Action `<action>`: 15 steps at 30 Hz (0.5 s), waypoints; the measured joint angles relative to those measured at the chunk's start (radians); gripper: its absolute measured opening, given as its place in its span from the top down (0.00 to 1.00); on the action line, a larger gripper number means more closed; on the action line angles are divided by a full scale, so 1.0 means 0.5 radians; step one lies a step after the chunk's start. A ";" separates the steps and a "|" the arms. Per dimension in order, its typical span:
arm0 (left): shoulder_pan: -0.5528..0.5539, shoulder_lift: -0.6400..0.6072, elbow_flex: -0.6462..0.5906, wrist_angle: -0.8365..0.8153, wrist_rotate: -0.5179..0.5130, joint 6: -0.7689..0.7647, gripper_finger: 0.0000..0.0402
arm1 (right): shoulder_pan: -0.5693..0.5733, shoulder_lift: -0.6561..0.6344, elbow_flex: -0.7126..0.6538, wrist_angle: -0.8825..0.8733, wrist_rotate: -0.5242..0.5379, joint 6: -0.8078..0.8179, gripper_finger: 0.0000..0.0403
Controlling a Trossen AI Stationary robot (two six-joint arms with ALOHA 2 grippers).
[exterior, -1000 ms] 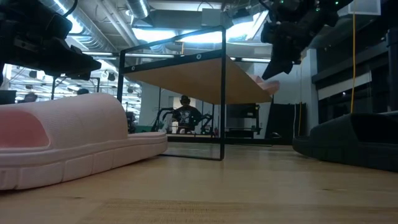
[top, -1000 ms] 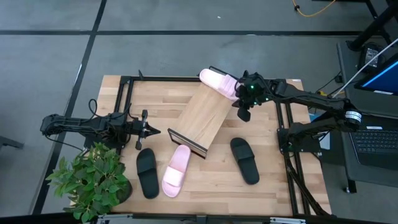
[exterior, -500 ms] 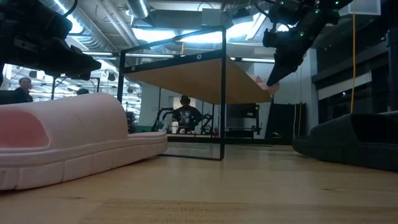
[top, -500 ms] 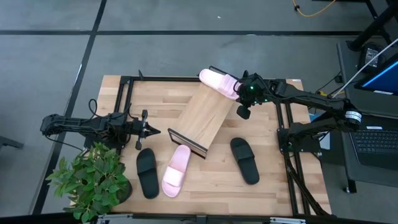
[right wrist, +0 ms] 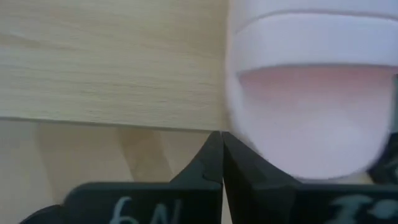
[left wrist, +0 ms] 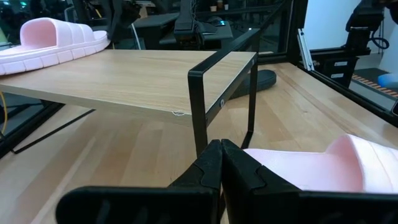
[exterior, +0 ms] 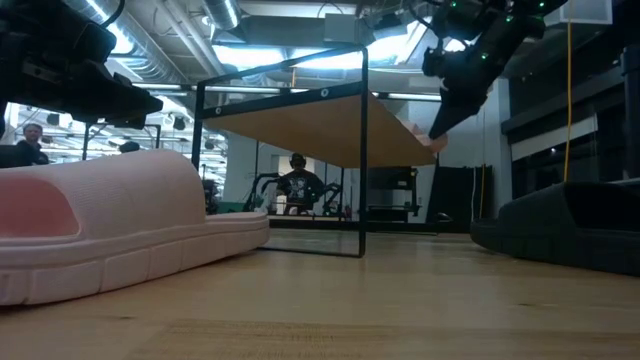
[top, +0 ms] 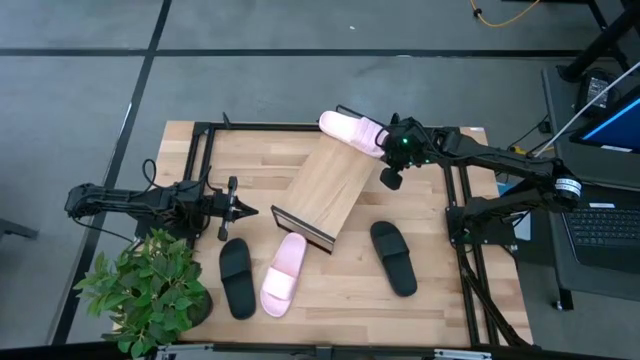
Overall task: Pick and place slides into the shelf
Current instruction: Put the right pink slide on the shelf, then put the left pink slide on the shelf
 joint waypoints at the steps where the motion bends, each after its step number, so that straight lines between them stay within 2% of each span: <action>1: 0.000 0.000 0.000 0.000 0.000 0.000 1.00 | 0.000 0.000 0.000 0.001 -0.050 -0.006 0.99; 6: 0.000 0.000 0.000 0.000 0.001 0.000 1.00 | 0.000 0.000 0.000 0.070 -0.347 -0.039 1.00; 11: 0.000 0.000 0.000 0.000 0.001 0.000 1.00 | 0.003 0.000 -0.001 0.293 -0.726 -0.057 1.00; 15: 0.000 0.000 0.000 0.001 0.000 0.000 1.00 | 0.060 -0.027 -0.001 0.404 -0.740 -0.154 1.00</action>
